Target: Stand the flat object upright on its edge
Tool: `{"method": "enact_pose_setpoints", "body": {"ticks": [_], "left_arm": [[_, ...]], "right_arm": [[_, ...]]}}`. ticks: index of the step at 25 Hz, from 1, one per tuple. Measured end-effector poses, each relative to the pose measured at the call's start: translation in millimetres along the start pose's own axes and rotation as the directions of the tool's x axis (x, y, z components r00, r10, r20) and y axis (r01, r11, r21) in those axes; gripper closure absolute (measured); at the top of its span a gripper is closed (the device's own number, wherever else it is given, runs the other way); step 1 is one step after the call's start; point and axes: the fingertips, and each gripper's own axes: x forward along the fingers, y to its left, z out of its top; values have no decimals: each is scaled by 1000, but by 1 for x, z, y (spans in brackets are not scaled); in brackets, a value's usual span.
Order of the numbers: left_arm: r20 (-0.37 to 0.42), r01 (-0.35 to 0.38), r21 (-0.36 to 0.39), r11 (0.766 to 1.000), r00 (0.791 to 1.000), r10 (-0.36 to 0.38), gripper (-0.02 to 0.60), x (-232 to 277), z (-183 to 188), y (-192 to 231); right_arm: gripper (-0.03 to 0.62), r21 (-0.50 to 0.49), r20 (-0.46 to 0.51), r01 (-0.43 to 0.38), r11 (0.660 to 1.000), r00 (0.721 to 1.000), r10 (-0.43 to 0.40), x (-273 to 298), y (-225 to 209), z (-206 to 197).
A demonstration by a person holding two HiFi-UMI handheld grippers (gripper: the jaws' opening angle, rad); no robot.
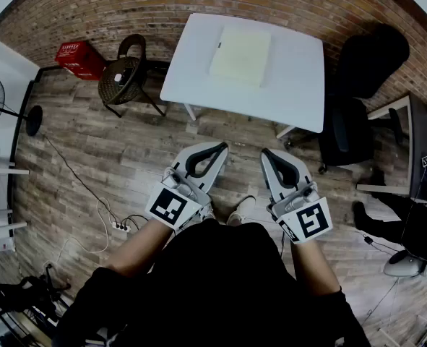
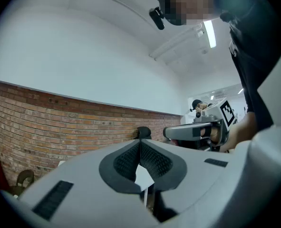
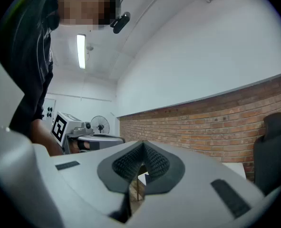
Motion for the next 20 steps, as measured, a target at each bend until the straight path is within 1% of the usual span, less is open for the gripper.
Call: {"method": "enact_pose_setpoints", "body": {"ticks": [4,8,12,20], "left_arm": [[2,-11,24,1000,1000,11,561,-1,1,-9],[-12,-18,11,1000,1000,18,563,5,0,-12],[-17,-24,13,1000,1000,24,561,14,-1,-18],[-23,-34,9,999,999,34,561,33,0,-29]], "right_arm": [[602,4,1,-1,1000,1000,1,-11,0,0],[600,16,2,0,1000,1000,0,-15,-8,0],[599,19,12,-3,1000,1000,3,-21,-17,-1],[599,15,6,-41,999,999,41,-29,-31,-4]]}}
